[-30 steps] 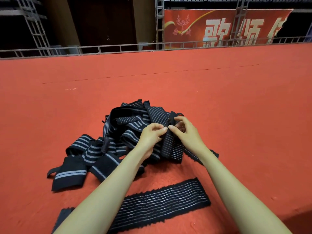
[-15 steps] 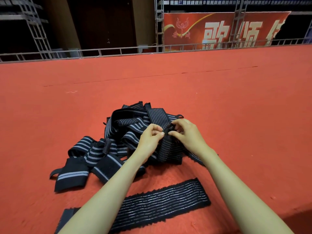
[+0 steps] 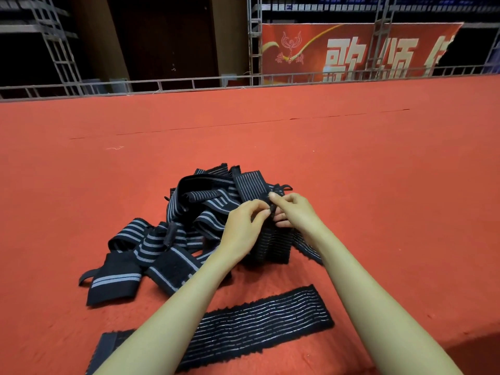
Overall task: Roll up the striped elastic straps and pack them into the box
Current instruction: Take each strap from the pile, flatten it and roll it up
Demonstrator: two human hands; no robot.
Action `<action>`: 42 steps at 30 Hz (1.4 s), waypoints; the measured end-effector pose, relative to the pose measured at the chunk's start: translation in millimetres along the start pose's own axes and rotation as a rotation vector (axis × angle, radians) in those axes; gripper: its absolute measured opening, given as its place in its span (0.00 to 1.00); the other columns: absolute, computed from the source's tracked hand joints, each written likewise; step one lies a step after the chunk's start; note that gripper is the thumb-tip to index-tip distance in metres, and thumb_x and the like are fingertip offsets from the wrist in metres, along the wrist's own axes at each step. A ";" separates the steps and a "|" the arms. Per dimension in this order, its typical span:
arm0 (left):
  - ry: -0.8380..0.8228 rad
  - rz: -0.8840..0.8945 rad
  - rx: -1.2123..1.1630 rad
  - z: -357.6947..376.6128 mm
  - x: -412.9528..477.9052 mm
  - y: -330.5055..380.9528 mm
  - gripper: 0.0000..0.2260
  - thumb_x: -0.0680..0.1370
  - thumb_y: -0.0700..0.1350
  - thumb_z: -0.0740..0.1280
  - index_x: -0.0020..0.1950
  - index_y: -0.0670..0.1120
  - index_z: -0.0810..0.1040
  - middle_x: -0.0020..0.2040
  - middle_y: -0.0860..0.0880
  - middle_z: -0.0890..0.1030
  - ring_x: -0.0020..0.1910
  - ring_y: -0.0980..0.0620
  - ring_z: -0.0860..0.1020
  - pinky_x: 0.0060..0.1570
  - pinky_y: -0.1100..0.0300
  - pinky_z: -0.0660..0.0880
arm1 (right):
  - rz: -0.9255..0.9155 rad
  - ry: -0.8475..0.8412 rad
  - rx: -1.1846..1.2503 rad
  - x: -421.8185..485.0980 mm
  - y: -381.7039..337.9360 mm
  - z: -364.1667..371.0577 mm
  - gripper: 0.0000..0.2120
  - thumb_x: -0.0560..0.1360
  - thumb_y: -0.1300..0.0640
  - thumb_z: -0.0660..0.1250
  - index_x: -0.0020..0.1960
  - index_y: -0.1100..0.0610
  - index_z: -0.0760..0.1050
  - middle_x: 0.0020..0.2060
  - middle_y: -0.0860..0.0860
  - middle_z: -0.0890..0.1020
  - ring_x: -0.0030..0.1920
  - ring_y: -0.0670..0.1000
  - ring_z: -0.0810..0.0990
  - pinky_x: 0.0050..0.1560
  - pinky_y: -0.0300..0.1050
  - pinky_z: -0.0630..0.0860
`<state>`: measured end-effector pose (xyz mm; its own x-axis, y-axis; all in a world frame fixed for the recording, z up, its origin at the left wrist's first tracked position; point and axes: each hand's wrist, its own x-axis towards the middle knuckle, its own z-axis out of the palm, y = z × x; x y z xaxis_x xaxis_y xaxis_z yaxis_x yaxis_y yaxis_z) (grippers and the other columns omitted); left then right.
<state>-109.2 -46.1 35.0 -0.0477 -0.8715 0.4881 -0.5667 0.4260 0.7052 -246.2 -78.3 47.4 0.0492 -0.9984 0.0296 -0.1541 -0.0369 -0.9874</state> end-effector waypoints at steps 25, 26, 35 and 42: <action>0.016 -0.014 -0.107 -18.1 4.4 8.5 0.04 0.77 0.42 0.67 0.47 0.47 0.81 0.46 0.52 0.81 0.47 0.59 0.77 0.51 0.66 0.71 | -0.496 -0.059 -0.505 -15.7 -5.4 -8.7 0.11 0.73 0.58 0.71 0.55 0.52 0.78 0.54 0.48 0.77 0.58 0.48 0.74 0.62 0.42 0.68; 0.036 -0.024 -0.135 -17.5 3.2 8.8 0.03 0.77 0.42 0.67 0.47 0.47 0.80 0.45 0.52 0.81 0.47 0.59 0.77 0.51 0.65 0.72 | -0.483 -0.060 -0.463 -16.0 -6.5 -9.8 0.07 0.73 0.58 0.71 0.51 0.51 0.78 0.50 0.48 0.78 0.53 0.47 0.76 0.58 0.41 0.70; 0.087 -0.224 0.143 4.1 -27.5 -8.1 0.10 0.71 0.50 0.73 0.46 0.48 0.76 0.44 0.54 0.81 0.46 0.53 0.78 0.48 0.54 0.74 | -0.414 0.176 -0.408 -3.3 2.6 -18.1 0.02 0.73 0.52 0.71 0.43 0.49 0.81 0.42 0.47 0.83 0.49 0.52 0.76 0.52 0.48 0.70; 0.166 -0.083 0.238 1.1 -20.1 3.4 0.09 0.71 0.49 0.73 0.39 0.48 0.74 0.38 0.55 0.78 0.40 0.54 0.74 0.40 0.57 0.69 | -0.199 0.342 -0.080 -2.5 12.5 -13.7 0.07 0.74 0.56 0.70 0.37 0.51 0.78 0.32 0.42 0.79 0.36 0.43 0.75 0.38 0.37 0.69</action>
<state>-111.1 -27.4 27.1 0.1309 -0.8407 0.5255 -0.7406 0.2694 0.6155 -261.8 -76.9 37.1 -0.2429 -0.9281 0.2822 -0.2520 -0.2206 -0.9423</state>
